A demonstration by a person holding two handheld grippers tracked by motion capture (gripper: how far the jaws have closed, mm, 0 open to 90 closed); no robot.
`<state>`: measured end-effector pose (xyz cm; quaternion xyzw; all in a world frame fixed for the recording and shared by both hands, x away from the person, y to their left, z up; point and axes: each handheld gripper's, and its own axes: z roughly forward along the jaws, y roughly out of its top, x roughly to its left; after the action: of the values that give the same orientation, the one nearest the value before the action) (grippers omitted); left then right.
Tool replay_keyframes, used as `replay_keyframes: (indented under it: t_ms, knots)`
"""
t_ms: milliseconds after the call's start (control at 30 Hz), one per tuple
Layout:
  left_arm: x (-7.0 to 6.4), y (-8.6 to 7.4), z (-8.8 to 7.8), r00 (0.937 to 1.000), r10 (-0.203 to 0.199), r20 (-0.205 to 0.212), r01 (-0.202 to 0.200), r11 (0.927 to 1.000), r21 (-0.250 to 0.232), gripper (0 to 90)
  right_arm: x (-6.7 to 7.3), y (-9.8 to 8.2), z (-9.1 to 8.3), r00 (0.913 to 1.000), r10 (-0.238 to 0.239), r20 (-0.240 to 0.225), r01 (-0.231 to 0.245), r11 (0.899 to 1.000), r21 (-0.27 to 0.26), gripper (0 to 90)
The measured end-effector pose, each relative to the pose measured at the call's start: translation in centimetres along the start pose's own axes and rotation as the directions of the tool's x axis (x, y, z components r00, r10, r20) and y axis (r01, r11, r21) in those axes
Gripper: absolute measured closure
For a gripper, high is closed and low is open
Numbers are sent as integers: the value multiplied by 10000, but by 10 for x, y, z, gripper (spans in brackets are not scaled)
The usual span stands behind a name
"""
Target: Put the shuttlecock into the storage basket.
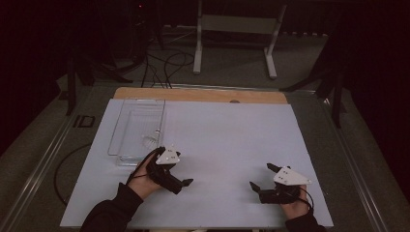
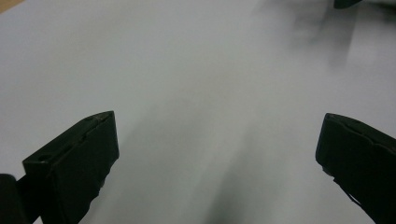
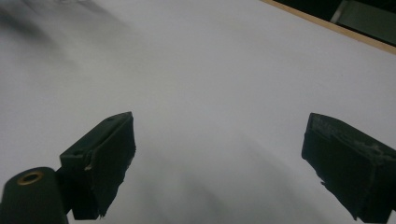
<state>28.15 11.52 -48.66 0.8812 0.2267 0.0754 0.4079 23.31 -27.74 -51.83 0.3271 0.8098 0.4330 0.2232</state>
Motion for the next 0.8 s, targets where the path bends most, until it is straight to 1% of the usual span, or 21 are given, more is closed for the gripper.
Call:
replay_keyframes:
  t_ms: [200,300,400,533,567,600,633,667,700,800]
  knots:
    - [1,-9,-6,9998,-155,-129,155,9999,-6,1,0,0,0,10000,-7,13,7,10000,0,96]
    - [1,-15,-8,9994,-321,-156,320,9995,-19,1,0,0,0,10000,-16,5,16,10000,-7,96]
    - [1,-18,-9,9993,-328,-163,328,9995,-8,1,0,0,0,10000,-25,-9,25,10000,3,96]
    - [1,-24,-13,9989,-387,-282,384,9992,-103,1,0,0,0,10000,-32,6,32,10000,25,96]
    - [1,-27,-15,9984,-507,-251,503,9986,-146,1,0,0,0,10000,-19,-19,19,10000,12,96]
    - [1,-27,-15,9984,-507,-251,503,9986,-146,1,0,0,0,10000,-19,-19,19,10000,12,96]
    - [2,-31,-16,9974,-632,-354,625,9978,-198,1,0,0,0,10000,-1,-16,1,10000,21,96]
    - [2,-31,-16,9974,-632,-354,625,9978,-198,1,0,0,0,10000,-1,-16,1,10000,21,96]
    - [2,-34,-18,9964,-734,-433,730,9973,-107,1,0,0,0,10000,13,-15,-13,10000,29,96]
    - [2,-37,-18,9955,-793,-512,792,9969,-33,1,0,0,0,10000,-3,-13,3,10000,41,96]
